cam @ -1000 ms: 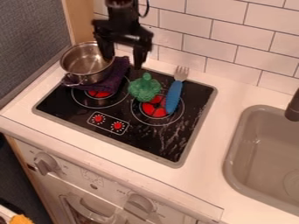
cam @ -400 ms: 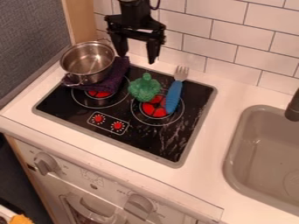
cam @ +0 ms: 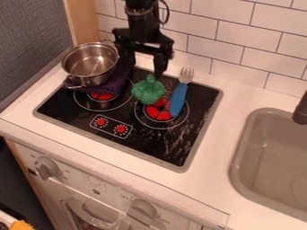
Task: Move the broccoli in the lower side of the right burner
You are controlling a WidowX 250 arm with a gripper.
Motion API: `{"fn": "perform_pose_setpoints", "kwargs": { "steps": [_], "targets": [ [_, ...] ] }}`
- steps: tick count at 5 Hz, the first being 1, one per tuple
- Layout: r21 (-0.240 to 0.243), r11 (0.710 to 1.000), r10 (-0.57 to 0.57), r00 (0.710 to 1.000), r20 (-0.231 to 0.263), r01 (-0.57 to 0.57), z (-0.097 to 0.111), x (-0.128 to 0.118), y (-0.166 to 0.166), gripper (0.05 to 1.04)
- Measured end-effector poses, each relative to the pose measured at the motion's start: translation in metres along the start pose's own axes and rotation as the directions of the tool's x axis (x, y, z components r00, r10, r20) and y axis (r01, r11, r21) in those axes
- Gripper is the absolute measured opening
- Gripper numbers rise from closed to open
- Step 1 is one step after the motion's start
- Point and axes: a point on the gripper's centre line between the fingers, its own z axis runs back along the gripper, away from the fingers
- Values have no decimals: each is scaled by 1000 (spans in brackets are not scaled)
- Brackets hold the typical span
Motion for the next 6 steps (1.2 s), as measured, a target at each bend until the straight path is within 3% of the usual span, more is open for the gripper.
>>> {"fn": "perform_pose_setpoints", "kwargs": {
  "steps": [1,2,4,6],
  "targets": [
    [20,1000,-20,1000,-23,21,-7,-8,-5,1001],
    [24,999,-24,999,-30,24,-10,-10,-6,940],
    [27,999,-29,999,-33,30,-14,-11,-7,360],
    [-3,1000,-26,1000,-8,26,-4,-18,-14,320]
  ]
}}
